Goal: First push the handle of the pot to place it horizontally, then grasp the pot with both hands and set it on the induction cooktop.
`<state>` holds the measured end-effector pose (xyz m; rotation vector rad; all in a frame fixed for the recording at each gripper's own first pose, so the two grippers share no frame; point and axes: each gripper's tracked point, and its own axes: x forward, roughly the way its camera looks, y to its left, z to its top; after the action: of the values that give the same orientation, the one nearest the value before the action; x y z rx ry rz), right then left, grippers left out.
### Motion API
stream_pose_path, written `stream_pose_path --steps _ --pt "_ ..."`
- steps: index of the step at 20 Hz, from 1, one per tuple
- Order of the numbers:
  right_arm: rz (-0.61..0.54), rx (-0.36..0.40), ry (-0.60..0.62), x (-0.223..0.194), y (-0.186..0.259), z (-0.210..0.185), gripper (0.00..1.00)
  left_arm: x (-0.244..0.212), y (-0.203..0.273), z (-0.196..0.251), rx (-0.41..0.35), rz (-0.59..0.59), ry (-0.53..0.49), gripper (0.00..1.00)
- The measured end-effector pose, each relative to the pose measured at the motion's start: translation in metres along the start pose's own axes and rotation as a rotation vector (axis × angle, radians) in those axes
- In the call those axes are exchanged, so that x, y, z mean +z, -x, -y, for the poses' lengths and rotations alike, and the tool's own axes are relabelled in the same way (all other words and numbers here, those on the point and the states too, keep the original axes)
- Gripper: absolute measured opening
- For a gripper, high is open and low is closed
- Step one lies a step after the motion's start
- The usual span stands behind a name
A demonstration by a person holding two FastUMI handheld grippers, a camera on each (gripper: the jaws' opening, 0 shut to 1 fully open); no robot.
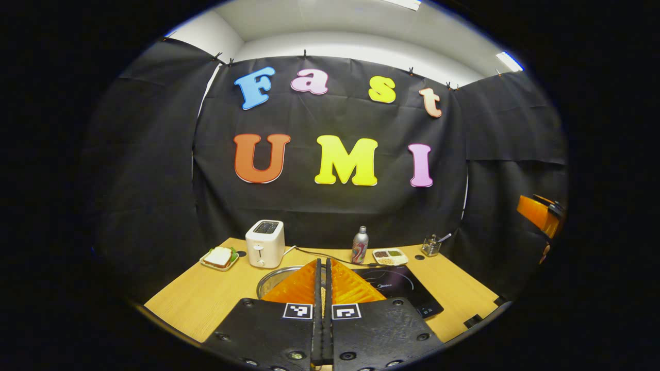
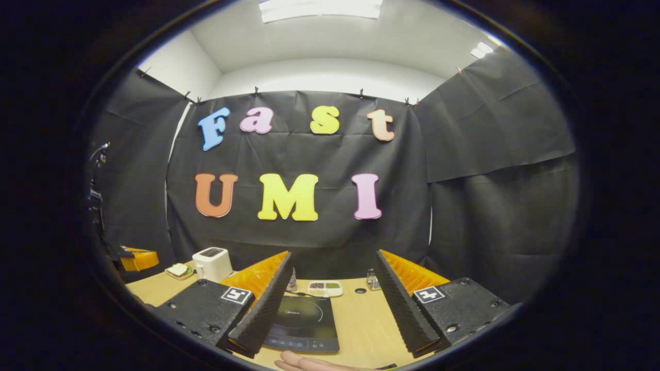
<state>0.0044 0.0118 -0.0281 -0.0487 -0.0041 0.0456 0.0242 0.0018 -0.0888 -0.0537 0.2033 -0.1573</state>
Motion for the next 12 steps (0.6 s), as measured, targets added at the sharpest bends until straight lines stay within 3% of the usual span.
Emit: stream_pose_path --steps 1,6,12 --pt "-0.004 0.000 0.000 -0.002 -0.002 0.000 0.96 -0.015 -0.007 0.001 -0.005 -0.038 -0.016 0.00" --pt "-0.045 0.012 -0.002 -0.020 -0.011 -0.004 0.99 -0.070 -0.037 -0.008 0.004 -0.184 -0.041 0.00" --pt "-0.072 0.005 0.017 -0.031 -0.020 -0.002 0.96 -0.132 -0.059 -0.020 0.003 -0.338 0.002 0.00"
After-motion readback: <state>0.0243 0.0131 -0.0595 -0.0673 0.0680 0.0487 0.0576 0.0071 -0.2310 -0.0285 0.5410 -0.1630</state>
